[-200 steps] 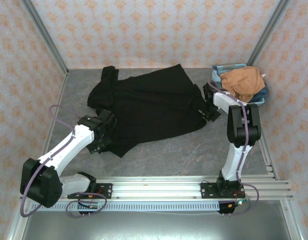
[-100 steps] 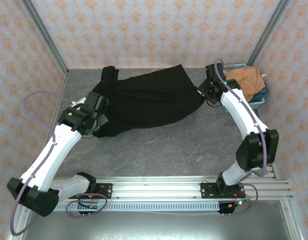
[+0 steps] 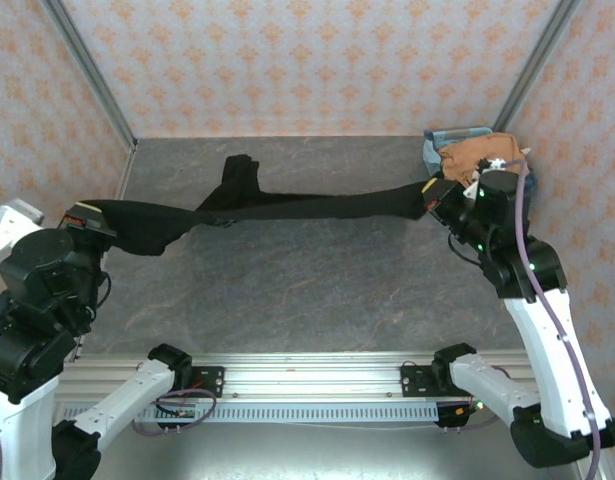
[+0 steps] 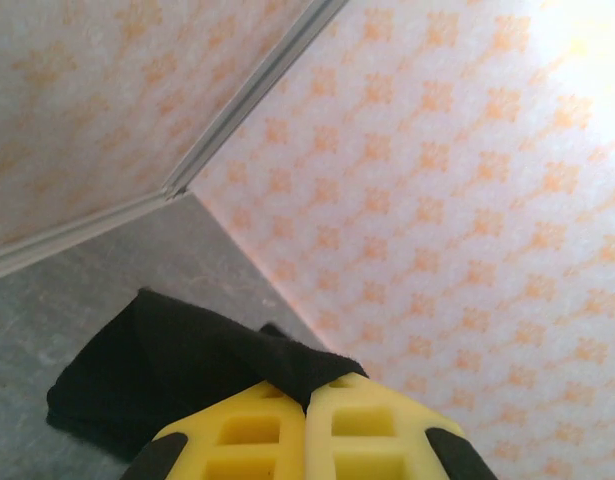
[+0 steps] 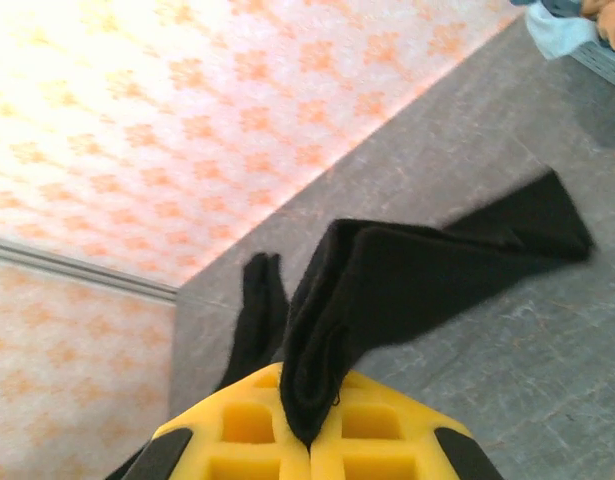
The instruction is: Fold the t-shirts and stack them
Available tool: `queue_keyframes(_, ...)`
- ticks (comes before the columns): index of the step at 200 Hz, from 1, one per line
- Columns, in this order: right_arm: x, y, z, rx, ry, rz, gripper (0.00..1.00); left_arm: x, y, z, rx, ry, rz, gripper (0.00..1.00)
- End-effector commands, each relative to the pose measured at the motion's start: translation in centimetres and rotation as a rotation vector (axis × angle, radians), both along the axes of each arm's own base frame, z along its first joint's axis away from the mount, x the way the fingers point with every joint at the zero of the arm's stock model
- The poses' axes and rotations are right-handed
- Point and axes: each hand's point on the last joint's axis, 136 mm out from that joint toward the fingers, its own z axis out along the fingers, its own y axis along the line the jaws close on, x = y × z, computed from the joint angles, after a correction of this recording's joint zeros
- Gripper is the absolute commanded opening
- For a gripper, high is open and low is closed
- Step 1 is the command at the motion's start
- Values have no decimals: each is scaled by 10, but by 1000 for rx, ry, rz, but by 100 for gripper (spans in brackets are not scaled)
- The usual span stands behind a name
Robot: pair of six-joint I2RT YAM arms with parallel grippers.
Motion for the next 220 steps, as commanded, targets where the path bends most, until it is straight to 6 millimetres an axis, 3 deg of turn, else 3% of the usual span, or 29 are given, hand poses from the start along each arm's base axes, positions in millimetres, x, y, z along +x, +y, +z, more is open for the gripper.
queue_keyframes(1,13,8,2,14,3,16,0,25,1,14,58,-3,55,0)
queue_keyframes(29,63,23,-23,57,85,-5,0,86,-19,-5,111,150,45,0)
queue_keyframes(52,125,33,-45,72,131,-39,0,168,-38,-36,68,300,-45,0)
queue_keyframes(66,169,30,-50,110,124,-64,0,219,-36,-52,32,371,-80,0)
queue_keyframes(76,200,25,-41,132,96,-80,0,252,-33,-58,8,403,-106,0)
queue_keyframes(85,225,19,-28,126,60,-88,0,277,-30,-49,-13,382,-130,0)
queue_keyframes(103,258,3,20,110,-33,-110,0,308,-25,-7,-7,266,-154,0)
queue_keyframes(125,271,-15,97,113,-192,-127,0,305,-18,76,-6,-33,-179,0)
queue_keyframes(143,263,-30,153,132,-320,-150,0,282,-16,141,2,-253,-231,0)
queue_keyframes(146,260,-32,162,138,-340,-155,0,284,-15,143,5,-267,-232,0)
queue_keyframes(150,257,-36,170,142,-358,-165,0,260,-15,169,19,-338,-230,0)
queue_keyframes(168,243,-53,185,160,-380,-218,0,222,-11,205,34,-456,-224,0)
queue_keyframes(180,235,-61,185,142,-366,-250,0,203,-12,215,47,-475,-235,0)
queue_keyframes(193,228,-64,178,114,-337,-264,0,195,-18,211,45,-447,-264,0)
queue_keyframes(208,228,-64,151,95,-249,-268,0,198,-25,183,29,-333,-298,0)
queue_keyframes(220,229,-63,115,82,-145,-265,0,203,-21,136,0,-165,-272,0)
